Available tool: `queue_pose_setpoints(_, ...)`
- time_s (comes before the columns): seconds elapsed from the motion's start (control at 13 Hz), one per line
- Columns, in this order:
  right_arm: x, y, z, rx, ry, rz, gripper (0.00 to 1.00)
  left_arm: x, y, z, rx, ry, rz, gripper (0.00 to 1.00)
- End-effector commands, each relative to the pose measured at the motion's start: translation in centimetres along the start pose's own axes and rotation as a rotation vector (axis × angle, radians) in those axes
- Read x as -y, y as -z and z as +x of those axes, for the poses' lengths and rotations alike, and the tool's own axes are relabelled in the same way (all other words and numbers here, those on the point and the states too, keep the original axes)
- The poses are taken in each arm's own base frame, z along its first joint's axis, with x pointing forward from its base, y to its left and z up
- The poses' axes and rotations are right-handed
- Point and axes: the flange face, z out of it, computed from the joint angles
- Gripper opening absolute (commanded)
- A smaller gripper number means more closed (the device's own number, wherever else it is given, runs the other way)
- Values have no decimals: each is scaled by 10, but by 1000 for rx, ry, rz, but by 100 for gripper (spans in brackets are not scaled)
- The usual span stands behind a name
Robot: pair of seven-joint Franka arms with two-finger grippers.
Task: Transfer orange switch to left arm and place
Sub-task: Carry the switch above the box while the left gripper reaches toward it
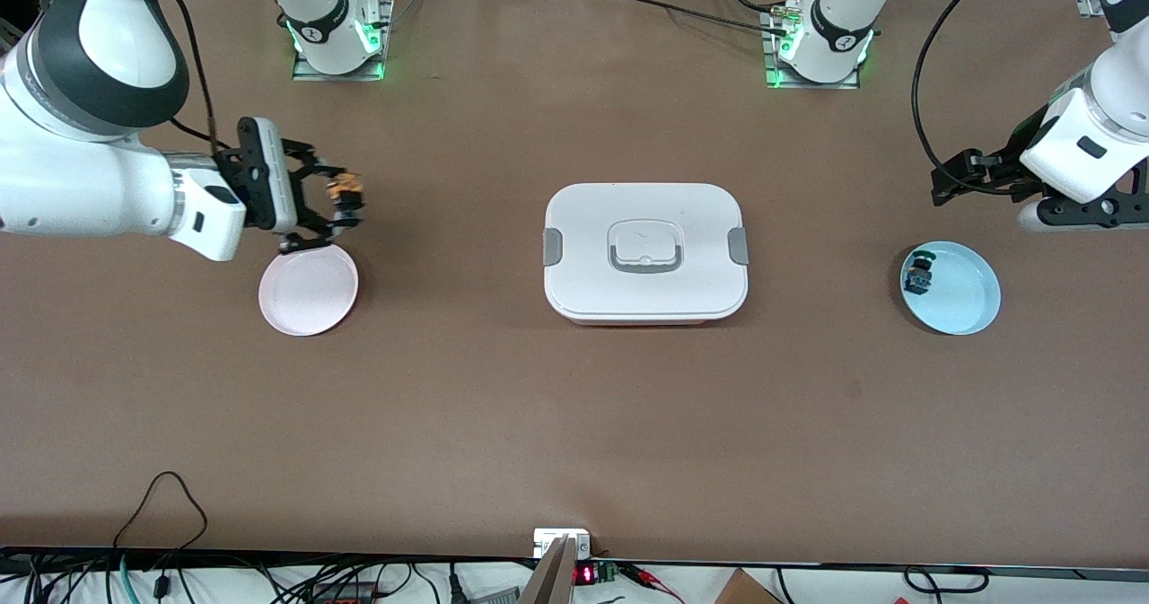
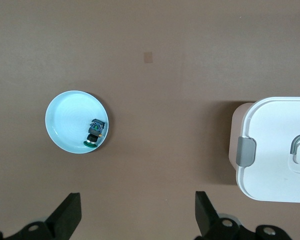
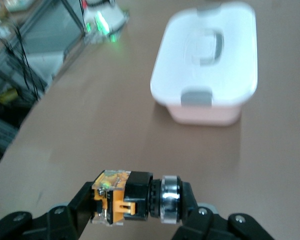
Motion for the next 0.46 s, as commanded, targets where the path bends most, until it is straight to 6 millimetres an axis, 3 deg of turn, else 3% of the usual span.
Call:
queue_pose_setpoints(0.0,-19,-34,35,-212,20,9,0,4,5,5,0,19,1,100)
queue_pose_setpoints(0.15,-28,-56,60,-363,16,15,0,2,-5,10,17,7,0,100)
queue_pose_setpoints(0.23,-31,-64,72,-432,10,15,0,-4,-22,16,59,-3,-16,100)
queue_pose_setpoints(0.38,-39,-85,96,-560,-18,-3,0,-16,-29,12,123,-2,-137,100)
